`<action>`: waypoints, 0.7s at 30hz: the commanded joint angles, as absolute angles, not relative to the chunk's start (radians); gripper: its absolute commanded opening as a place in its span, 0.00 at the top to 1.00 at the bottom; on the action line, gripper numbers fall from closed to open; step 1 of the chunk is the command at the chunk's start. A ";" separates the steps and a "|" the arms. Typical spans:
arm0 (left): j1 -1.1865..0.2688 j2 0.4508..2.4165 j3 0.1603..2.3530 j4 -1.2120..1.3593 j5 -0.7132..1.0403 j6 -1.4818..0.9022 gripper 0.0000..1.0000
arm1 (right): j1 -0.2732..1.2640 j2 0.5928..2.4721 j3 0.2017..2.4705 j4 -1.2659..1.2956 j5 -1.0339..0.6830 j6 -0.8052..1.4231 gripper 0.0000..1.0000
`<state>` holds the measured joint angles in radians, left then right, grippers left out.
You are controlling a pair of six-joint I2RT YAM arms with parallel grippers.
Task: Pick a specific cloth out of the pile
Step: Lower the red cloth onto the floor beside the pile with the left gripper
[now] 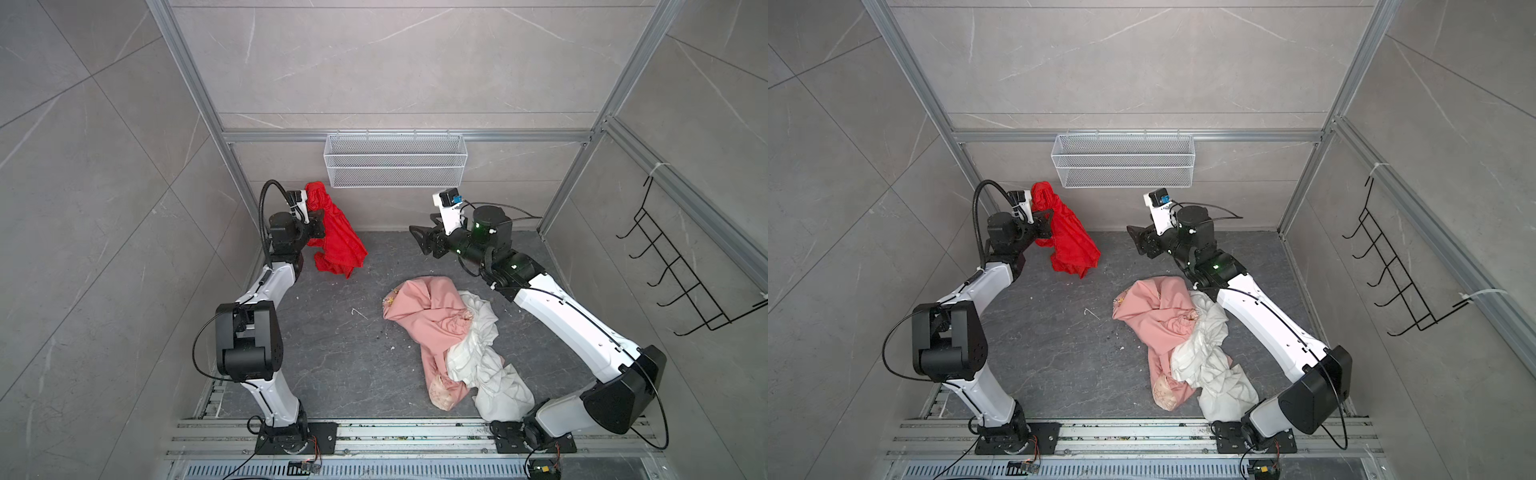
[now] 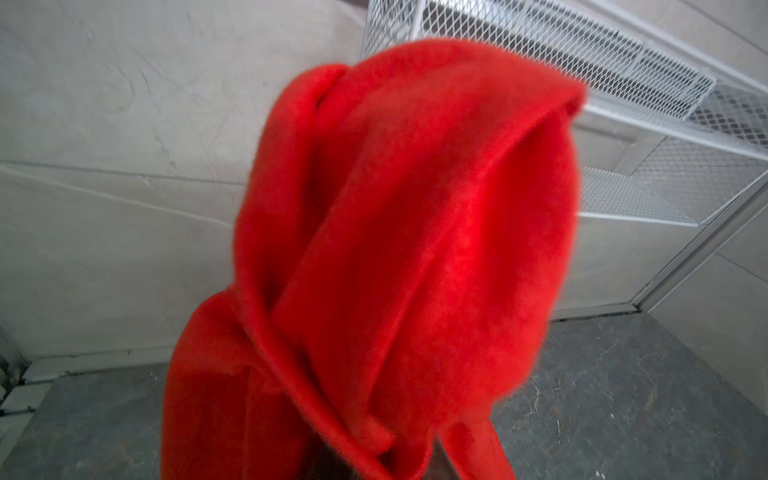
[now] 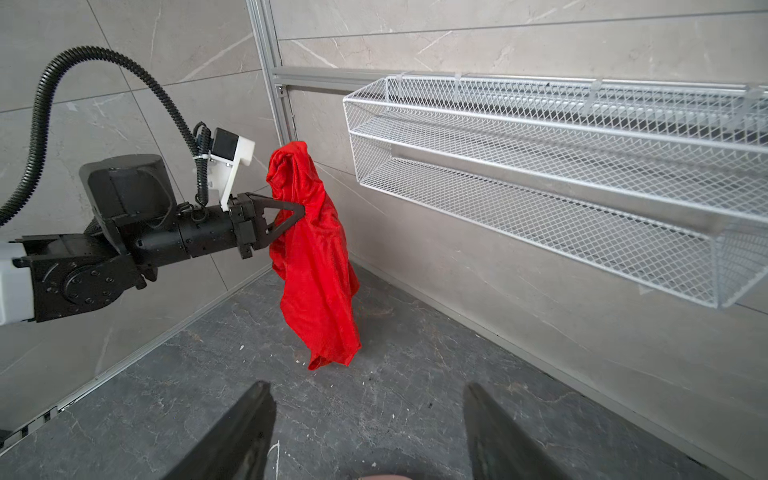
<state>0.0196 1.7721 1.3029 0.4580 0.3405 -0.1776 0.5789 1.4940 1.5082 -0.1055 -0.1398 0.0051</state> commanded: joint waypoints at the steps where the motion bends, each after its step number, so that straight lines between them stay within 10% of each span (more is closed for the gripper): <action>1: 0.028 1.741 1.282 0.561 0.327 -0.156 1.00 | 0.572 1.449 1.485 -0.078 -0.153 0.021 0.26; 21: 0.030 1.845 1.363 0.106 0.271 -0.121 1.00 | 0.561 1.386 1.425 -0.073 -0.149 0.030 0.26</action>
<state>0.0269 1.8355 1.3029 0.2165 0.2958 -0.1543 0.5659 1.4094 1.4372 -0.0925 -0.1398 0.0082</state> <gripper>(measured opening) 0.109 0.736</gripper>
